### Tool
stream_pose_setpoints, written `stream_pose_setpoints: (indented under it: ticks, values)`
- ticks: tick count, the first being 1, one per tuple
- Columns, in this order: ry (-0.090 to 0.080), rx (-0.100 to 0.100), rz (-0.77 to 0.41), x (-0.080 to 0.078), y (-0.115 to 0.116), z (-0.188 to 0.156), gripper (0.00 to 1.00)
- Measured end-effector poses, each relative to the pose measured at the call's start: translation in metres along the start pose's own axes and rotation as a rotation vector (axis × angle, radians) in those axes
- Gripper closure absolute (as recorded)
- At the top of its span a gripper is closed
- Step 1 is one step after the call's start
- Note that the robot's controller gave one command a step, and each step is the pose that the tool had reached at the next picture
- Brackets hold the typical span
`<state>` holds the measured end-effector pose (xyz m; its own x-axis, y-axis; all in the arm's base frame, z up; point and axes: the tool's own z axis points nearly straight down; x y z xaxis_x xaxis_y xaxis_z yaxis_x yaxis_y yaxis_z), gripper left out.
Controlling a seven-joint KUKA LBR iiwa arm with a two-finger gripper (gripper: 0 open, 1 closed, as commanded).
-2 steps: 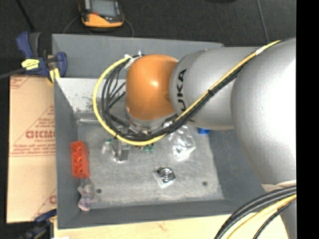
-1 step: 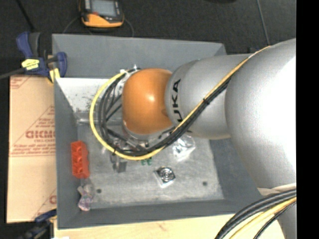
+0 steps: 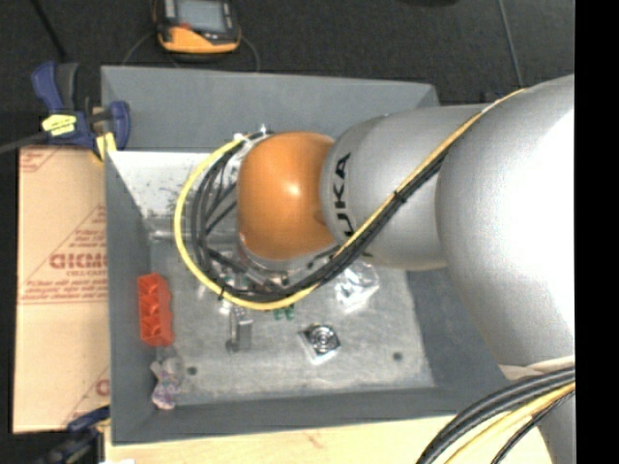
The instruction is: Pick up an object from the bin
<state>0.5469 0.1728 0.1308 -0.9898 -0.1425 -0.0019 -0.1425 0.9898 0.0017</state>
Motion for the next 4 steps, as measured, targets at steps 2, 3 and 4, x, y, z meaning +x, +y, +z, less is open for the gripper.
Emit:
stream_pose_setpoints:
  ticks: [2,3,4]
  values:
    - [-0.003,0.000,-0.208,-0.052,-0.049,0.040,1.00]
    - [-0.003,0.000,-0.206,-0.052,-0.049,0.040,0.00]
    - [0.001,0.000,-0.543,-0.042,0.001,0.061,0.00]
